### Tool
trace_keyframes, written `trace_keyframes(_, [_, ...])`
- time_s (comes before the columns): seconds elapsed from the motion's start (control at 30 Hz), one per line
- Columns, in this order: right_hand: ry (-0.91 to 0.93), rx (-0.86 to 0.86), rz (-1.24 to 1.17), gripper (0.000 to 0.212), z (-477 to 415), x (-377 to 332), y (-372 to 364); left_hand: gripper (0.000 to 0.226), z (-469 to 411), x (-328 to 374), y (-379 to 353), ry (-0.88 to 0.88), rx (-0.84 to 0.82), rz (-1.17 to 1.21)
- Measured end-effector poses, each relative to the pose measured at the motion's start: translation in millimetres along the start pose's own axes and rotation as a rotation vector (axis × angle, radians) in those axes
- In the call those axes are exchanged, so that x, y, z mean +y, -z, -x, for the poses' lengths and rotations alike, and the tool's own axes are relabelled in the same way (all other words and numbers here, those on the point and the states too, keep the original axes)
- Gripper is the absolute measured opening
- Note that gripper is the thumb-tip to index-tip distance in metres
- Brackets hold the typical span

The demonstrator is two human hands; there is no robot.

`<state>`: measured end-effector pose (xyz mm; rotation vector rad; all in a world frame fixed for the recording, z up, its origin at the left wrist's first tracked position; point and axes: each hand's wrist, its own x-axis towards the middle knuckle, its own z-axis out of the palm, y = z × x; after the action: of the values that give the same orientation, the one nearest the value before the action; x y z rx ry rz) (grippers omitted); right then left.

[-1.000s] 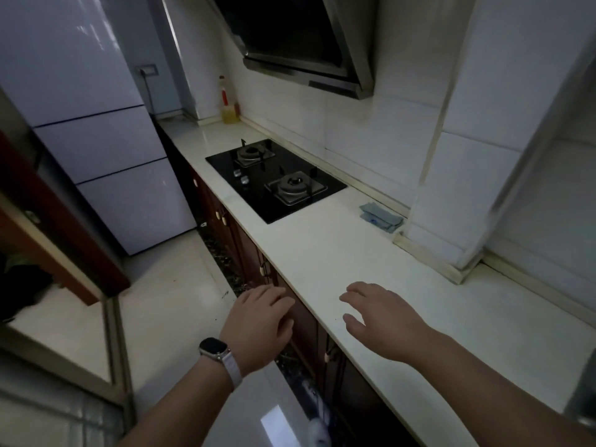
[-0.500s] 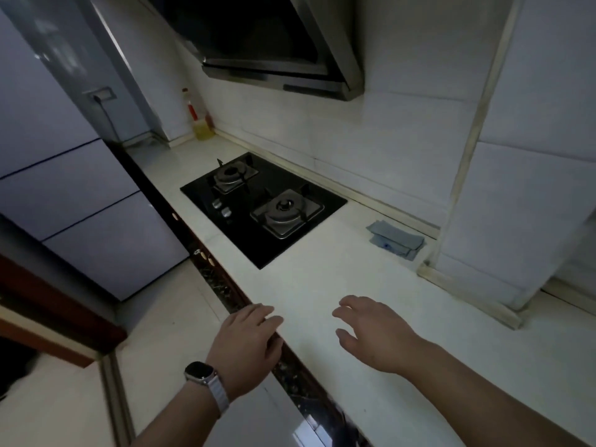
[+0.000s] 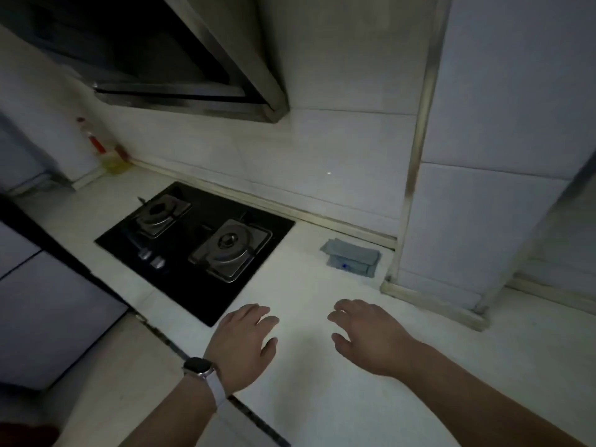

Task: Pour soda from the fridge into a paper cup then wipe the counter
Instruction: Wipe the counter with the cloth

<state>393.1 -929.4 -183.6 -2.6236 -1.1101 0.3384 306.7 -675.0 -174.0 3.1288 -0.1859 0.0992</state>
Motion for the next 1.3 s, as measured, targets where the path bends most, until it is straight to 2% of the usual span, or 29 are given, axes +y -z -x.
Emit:
trace_keyframes(0.27, [-0.223,-0.011,0.041,0.046,-44,14,-7,0.037,-99,-25,-43,-0.26,-0.12,0.065])
trace_keyframes(0.43, [-0.412,-0.089,0.006,0.047,-85,21,-15,0.038,-162,-54,-64,-0.403,-0.217,0.074])
trace_keyframes(0.5, [-0.481,-0.122,-0.007,0.046,-100,26,-16,0.041,-188,-65,-73,-0.434,-0.219,0.066])
trace_keyframes(0.57, [-0.563,-0.144,-0.027,0.045,-115,30,-17,0.048,-209,-73,-85,-0.456,-0.293,0.106])
trace_keyframes(0.63, [-0.626,-0.164,-0.031,0.045,-130,35,-19,0.046,-230,-78,-97,-0.445,-0.395,0.107])
trace_keyframes(0.77, [-0.7,-0.181,-0.03,0.041,-155,55,-23,0.04,-265,-72,-115,-0.441,-0.478,0.138])
trace_keyframes(0.87, [-0.785,-0.142,-0.102,0.037,-173,74,-25,0.037,-286,-62,-130,-0.452,-0.496,0.171])
trace_keyframes(0.97, [-0.874,-0.132,-0.155,0.035,-189,96,-30,0.052,-308,-49,-145,-0.464,-0.443,0.259])
trace_keyframes(1.1, [-0.879,-0.152,-0.162,0.042,-212,128,-40,0.062,-335,-31,-167,-0.489,-0.36,0.302])
trace_keyframes(1.3, [-0.739,-0.029,-0.046,0.061,-233,156,-56,0.066,-358,-20,-203,-0.491,-0.42,0.256])
